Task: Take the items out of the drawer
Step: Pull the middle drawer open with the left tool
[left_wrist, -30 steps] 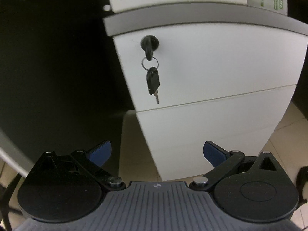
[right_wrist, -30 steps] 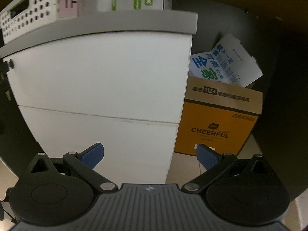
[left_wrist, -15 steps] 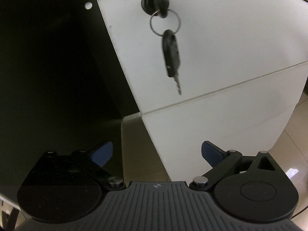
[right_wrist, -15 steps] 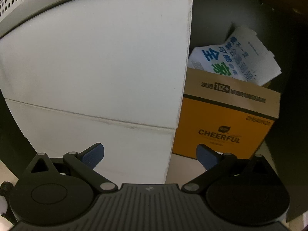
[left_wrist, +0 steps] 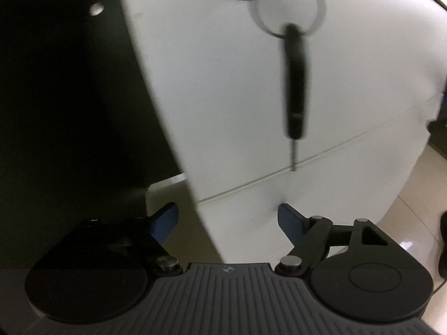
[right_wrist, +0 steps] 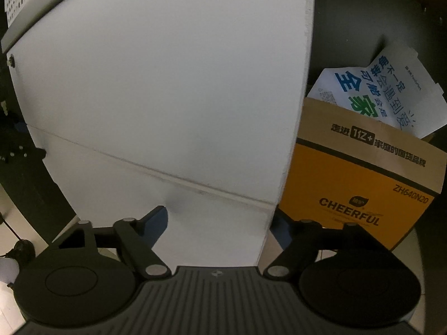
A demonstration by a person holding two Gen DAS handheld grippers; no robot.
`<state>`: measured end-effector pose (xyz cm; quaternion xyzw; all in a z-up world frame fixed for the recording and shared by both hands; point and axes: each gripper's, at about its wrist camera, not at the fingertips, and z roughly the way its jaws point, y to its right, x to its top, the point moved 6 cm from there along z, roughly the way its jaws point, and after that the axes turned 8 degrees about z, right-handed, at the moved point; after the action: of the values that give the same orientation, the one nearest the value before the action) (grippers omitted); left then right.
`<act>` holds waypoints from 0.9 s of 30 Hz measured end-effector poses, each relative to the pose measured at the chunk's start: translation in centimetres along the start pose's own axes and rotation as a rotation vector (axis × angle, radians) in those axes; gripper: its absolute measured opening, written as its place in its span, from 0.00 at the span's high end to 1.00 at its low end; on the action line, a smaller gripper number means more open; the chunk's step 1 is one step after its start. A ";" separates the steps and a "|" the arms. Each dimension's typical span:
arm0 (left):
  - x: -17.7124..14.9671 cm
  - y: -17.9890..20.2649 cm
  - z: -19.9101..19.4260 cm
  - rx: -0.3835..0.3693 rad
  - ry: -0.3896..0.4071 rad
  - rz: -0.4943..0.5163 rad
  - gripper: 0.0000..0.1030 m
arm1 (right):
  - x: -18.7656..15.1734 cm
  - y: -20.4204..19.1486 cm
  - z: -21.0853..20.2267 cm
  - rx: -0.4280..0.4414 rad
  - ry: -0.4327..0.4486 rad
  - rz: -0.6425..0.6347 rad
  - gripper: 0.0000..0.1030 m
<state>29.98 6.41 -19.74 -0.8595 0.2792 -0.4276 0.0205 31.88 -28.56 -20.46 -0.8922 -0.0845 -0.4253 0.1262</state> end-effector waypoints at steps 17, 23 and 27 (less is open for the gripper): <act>0.8 2.2 0.0 -0.057 0.006 0.034 0.29 | -0.4 -0.3 -1.3 0.013 -0.026 -0.056 0.24; 0.1 4.0 -1.5 -0.057 -0.008 0.039 0.29 | -1.5 -0.9 -2.8 0.021 -0.039 -0.062 0.24; -0.8 5.9 -3.1 -0.041 -0.014 0.052 0.29 | -2.3 -1.4 -3.8 0.025 -0.050 -0.064 0.24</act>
<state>24.58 2.50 -20.01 -0.8552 0.3098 -0.4153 0.0158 27.24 -28.47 -19.75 -0.8978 -0.1213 -0.4055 0.1215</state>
